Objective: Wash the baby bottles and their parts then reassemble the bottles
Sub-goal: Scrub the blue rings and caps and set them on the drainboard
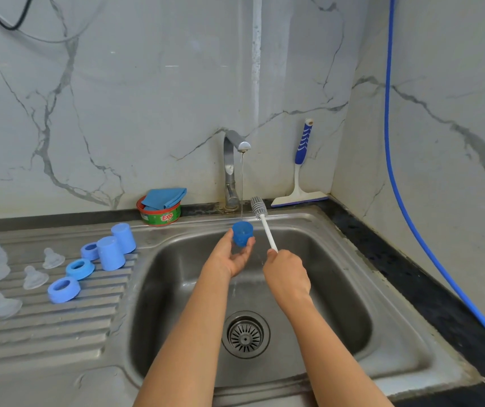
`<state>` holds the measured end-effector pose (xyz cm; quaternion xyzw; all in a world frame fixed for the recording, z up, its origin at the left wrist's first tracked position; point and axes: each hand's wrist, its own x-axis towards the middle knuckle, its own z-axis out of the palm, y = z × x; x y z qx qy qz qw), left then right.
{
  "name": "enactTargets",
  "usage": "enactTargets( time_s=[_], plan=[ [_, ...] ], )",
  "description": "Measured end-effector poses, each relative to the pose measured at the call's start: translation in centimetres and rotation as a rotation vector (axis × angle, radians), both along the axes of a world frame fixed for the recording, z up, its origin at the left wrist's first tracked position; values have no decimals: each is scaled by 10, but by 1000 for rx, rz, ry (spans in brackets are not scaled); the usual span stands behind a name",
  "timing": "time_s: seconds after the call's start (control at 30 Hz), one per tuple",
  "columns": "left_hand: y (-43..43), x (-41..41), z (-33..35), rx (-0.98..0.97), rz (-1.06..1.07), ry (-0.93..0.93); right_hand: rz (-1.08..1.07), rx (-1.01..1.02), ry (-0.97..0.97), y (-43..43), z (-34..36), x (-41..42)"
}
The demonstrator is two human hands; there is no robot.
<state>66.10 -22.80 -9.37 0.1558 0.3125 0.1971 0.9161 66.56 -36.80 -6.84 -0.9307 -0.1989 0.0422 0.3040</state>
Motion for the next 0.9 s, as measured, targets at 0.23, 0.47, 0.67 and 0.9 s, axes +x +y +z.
enactTargets(
  time_s=[0.23, 0.47, 0.67, 0.9],
  plan=[
    [-4, -9, -1, 52, -4, 43, -1, 23, 0, 1, 0, 0],
    [-6, 0, -12, 595, 102, 231, -3, 20, 4, 0, -1, 3],
    [-10, -3, -6, 959, 171, 369, 12, 12, 5, 0, -1, 2],
    [-13, -17, 3, 642, 199, 242, 63, 80, 27, 0, -2, 2]
  ],
)
